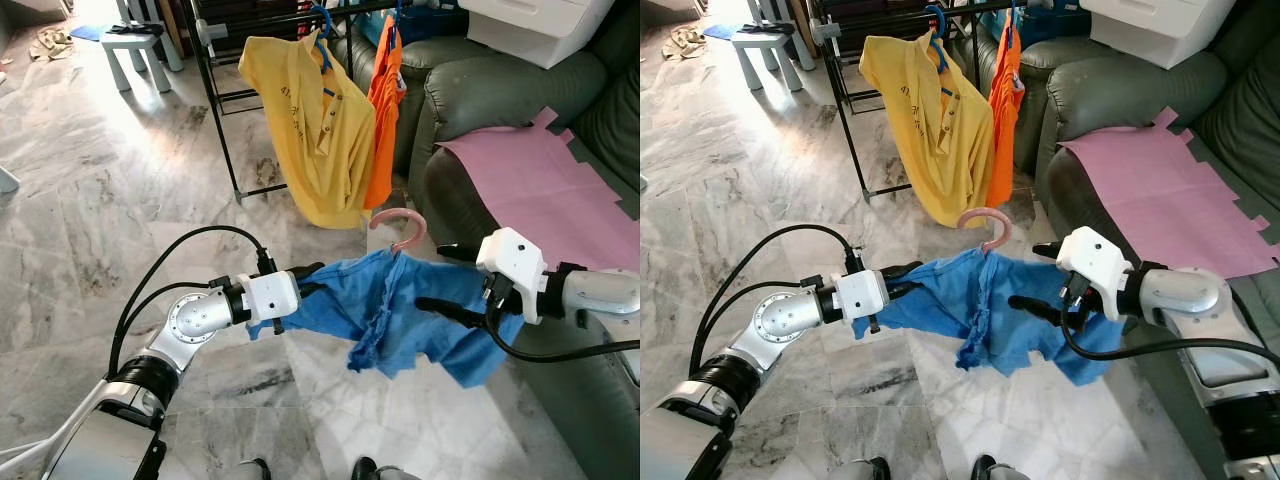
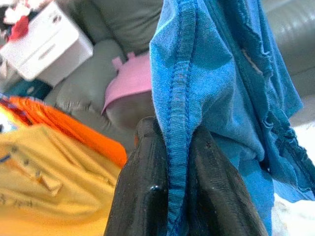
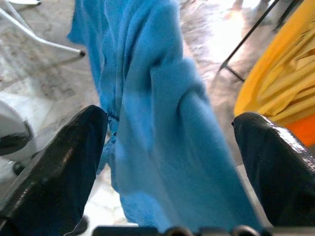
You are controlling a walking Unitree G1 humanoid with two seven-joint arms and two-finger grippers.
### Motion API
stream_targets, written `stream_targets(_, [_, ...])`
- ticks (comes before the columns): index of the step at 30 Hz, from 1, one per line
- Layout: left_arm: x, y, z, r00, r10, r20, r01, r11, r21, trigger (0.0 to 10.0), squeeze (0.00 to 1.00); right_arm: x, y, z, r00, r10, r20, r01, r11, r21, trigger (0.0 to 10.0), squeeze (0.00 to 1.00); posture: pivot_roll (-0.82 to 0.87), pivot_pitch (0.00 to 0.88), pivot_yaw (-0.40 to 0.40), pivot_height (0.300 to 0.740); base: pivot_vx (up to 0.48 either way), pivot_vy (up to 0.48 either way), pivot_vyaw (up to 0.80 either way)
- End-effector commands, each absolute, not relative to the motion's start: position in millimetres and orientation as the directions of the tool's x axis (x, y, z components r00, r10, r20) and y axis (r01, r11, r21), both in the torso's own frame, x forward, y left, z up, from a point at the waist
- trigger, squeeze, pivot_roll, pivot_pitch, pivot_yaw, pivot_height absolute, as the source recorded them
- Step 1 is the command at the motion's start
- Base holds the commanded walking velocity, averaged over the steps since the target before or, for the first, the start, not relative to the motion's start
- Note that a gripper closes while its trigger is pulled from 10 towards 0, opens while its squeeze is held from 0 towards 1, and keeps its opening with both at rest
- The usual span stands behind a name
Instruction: Hang hanger
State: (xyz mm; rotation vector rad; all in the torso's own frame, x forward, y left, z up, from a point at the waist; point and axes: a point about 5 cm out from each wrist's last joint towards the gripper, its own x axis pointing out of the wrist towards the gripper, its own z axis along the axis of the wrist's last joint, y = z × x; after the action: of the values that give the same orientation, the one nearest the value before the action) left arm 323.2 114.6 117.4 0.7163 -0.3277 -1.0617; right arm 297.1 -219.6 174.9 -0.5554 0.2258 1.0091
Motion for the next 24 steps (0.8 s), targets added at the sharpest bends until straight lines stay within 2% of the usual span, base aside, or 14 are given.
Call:
stream_targets(1, [320,112,122,0.439,-0.898,-0.044,0.667,0.292,0.685,0.0,0.0,296,-224,177,0.496,0.739,-0.456,-0.866,0.381,-0.324,10.0,0.0,-0.13,0.159,0.022,0.74,0.0,0.0,0.0])
stream_targets(2, [319,111,122,0.427,-0.903,-0.045,0.67,0.282,0.686,0.0,0.0,295,-225,177,0.48,0.742,-0.469,-0.875,0.368,-0.313,10.0,0.0,-0.13,0.159,0.022,0.74,0.0,0.0,0.0])
stream_targets(3, [316,108,119,0.404,-0.913,-0.055,0.68,0.259,0.686,0.0,0.0,294,-226,178,0.457,0.746,-0.484,-0.888,0.35,-0.299,3.4,0.0,-0.14,0.159,0.02,0.74,0.0,0.0,0.0])
stream_targets(5, [314,107,117,0.395,-0.917,-0.061,0.685,0.249,0.684,0.0,0.0,294,-227,179,0.453,0.747,-0.487,-0.89,0.347,-0.296,3.4,0.0,-0.14,0.159,0.02,0.74,0.0,0.0,0.0])
stream_targets(6, [314,107,116,0.393,-0.917,-0.064,0.686,0.246,0.685,0.0,0.0,294,-227,179,0.448,0.749,-0.488,-0.893,0.344,-0.291,0.0,0.0,-0.14,0.159,0.019,0.74,0.0,0.0,0.0])
stream_targets(8, [312,107,113,0.391,-0.917,-0.074,0.692,0.24,0.681,0.0,0.0,293,-228,181,0.415,0.761,-0.499,-0.909,0.322,-0.265,0.0,0.0,-0.14,0.159,0.019,0.74,0.0,0.0,0.0])
stream_targets(14, [310,107,109,0.391,-0.916,-0.086,0.704,0.237,0.67,0.0,0.0,295,-228,185,0.406,0.767,-0.497,-0.913,0.315,-0.26,0.0,0.0,-0.14,0.158,0.017,0.74,0.0,0.0,0.0])
stream_targets(22, [311,108,109,0.399,-0.913,-0.081,0.703,0.248,0.667,0.0,0.0,285,-231,176,0.277,0.781,-0.56,-0.96,0.254,-0.12,0.0,0.0,-0.14,0.156,0.01,0.74,0.0,0.0,0.0])
stream_targets(24, [311,108,109,0.4,-0.913,-0.081,0.702,0.249,0.667,0.0,0.0,284,-232,175,0.271,0.78,-0.564,-0.961,0.253,-0.111,0.0,0.0,-0.14,0.156,0.01,0.74,0.0,0.0,0.0])
